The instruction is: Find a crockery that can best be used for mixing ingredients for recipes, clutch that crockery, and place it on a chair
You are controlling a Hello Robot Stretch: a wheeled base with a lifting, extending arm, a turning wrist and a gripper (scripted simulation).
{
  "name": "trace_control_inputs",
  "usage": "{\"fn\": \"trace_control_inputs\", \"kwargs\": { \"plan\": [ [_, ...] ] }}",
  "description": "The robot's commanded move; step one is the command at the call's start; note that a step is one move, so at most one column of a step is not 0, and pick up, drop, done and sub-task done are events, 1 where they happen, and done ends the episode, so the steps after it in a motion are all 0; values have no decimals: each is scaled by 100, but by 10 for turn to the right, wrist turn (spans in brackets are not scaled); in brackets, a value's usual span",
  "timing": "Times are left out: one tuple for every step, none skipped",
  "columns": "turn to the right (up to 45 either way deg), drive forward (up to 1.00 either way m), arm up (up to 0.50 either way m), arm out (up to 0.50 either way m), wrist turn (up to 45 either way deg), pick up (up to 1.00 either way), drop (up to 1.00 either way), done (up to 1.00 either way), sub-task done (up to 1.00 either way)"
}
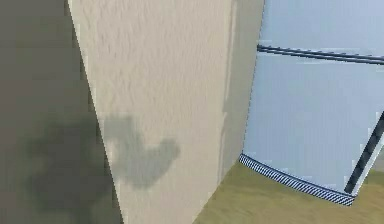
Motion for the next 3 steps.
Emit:
{"fn": "trace_control_inputs", "kwargs": {
  "plan": [
    [30,0,0,0,0,0,0,0,0],
    [-450,0,0,0,0,0,0,0,0],
    [-120,0,0,0,0,0,0,0,0]
  ]
}}
